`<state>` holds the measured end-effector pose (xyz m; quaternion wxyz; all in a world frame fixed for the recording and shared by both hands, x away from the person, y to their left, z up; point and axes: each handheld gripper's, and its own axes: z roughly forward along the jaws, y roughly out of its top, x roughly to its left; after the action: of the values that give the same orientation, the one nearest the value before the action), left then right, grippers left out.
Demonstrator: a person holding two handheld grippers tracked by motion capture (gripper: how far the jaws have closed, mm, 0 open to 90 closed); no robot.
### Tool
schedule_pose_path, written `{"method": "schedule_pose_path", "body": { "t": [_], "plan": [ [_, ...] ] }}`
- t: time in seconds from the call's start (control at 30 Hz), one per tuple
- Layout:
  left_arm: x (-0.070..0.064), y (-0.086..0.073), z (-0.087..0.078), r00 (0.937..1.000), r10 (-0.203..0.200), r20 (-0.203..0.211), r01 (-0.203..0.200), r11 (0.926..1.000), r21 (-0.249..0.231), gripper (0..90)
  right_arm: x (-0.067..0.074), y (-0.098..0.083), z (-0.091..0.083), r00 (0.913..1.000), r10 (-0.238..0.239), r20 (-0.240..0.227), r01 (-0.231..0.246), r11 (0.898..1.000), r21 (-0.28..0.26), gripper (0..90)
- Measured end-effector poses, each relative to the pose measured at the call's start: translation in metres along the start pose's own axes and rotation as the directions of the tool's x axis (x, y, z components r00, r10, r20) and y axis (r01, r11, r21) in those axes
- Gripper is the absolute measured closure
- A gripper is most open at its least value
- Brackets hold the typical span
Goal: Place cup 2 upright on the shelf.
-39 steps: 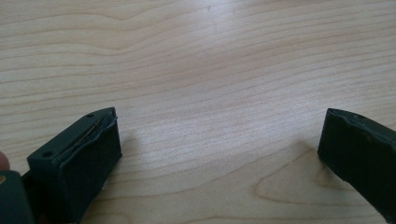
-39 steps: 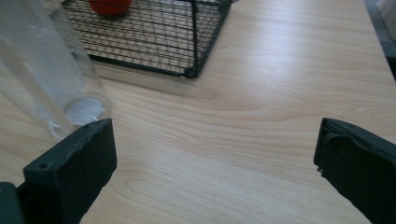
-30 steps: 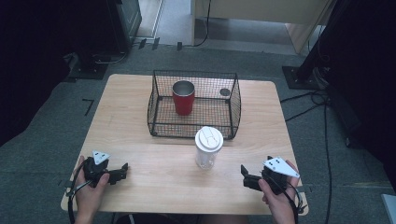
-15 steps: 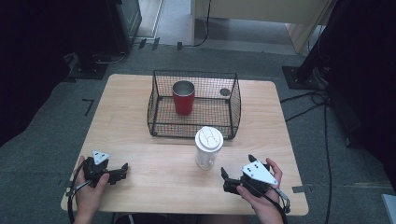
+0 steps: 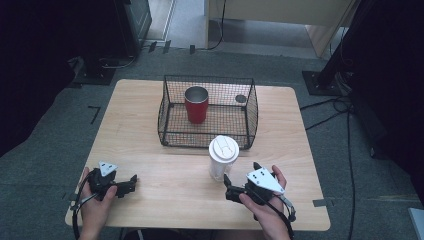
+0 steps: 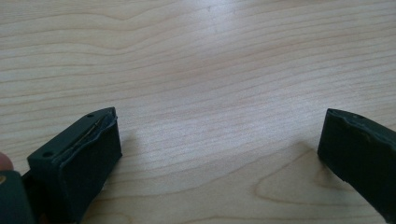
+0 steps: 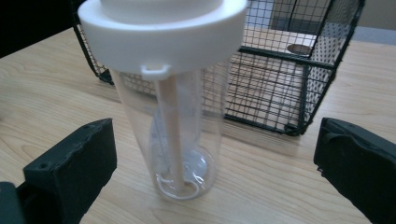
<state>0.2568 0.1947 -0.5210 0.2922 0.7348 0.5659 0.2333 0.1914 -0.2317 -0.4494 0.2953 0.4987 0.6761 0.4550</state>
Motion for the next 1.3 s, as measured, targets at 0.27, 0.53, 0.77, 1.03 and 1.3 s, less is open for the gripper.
{"method": "schedule_pose_path", "body": {
  "t": [0.27,0.53,0.77,1.03,1.3],
  "plan": [
    [0.0,0.0,0.0,1.0,0.0,-0.001,0.0,1.0,-0.001,0.0,0.016,0.001,0.012,0.999,-0.002,0.046,0.003,1.0,-0.028,0.0],
    [0.0,0.0,0.0,1.0,0.0,-0.001,0.0,1.0,0.0,0.0,0.023,0.004,0.021,0.9971,0.006,0.076,-0.003,0.999,-0.044,0.0],
    [0.0,0.0,0.0,1.0,0.0,-0.001,0.0,1.0,-0.001,0.0,0.029,0.006,0.03,0.9974,0.037,0.062,-0.034,0.998,-0.055,0.0],
    [0.0,0.0,0.0,1.0,0.0,-0.001,0.0,1.0,-0.001,0.0,0.035,0.01,0.04,0.9966,0.058,0.058,-0.054,0.996,-0.066,2.0],
    [0.0,0.0,0.0,1.0,0.0,-0.001,0.0,1.0,-0.001,0.0,0.041,0.012,0.049,0.9948,0.06,0.082,-0.052,0.995,-0.088,6.5]
  ]
}}
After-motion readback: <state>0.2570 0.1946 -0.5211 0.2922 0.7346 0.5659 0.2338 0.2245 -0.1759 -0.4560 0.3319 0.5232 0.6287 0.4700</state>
